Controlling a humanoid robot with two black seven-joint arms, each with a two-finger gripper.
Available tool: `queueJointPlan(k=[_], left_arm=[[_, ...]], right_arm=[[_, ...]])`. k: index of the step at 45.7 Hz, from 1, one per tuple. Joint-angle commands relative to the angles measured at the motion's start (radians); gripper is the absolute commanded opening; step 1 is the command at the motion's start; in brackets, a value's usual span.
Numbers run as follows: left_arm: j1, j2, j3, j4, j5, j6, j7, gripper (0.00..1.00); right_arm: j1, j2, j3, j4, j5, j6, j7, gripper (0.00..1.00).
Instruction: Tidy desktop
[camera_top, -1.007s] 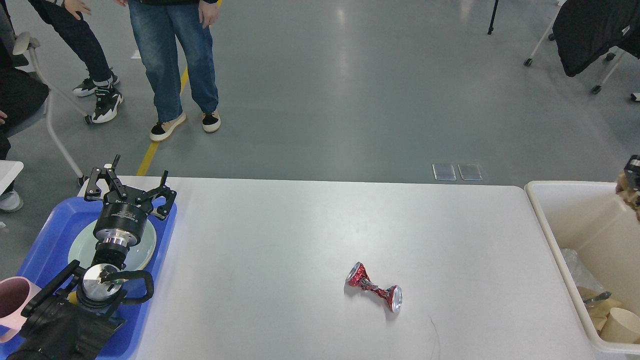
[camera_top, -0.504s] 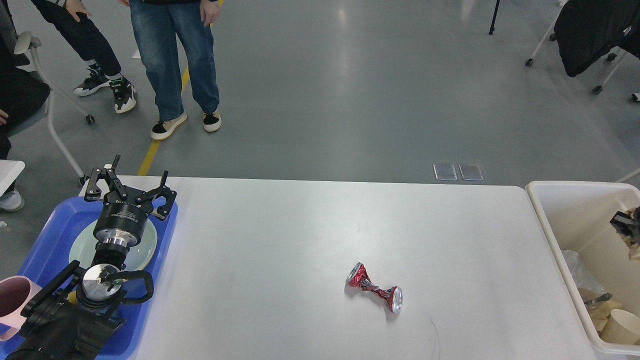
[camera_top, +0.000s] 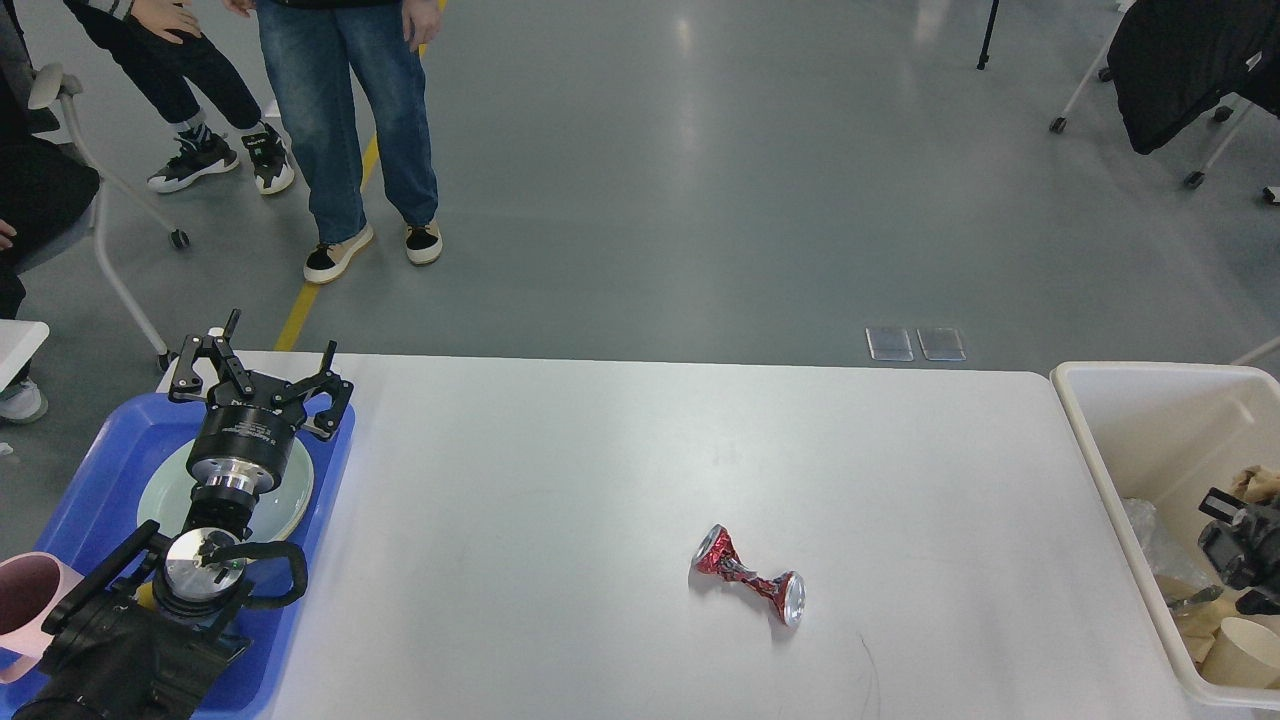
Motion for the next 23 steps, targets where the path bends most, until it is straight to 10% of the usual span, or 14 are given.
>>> queueJointPlan(k=[1,23], left_arm=[[0.000,0.000,0.000,0.000,0.000,0.000,0.000,0.96],[0.000,0.000,0.000,0.000,0.000,0.000,0.000,0.96]], right_arm=[[-0.013,0.019,0.000,0.000,0.002,-0.023,0.000,0.00],[-0.059,0.044,0.014,-0.002,0.006,-0.026,0.000,0.00]])
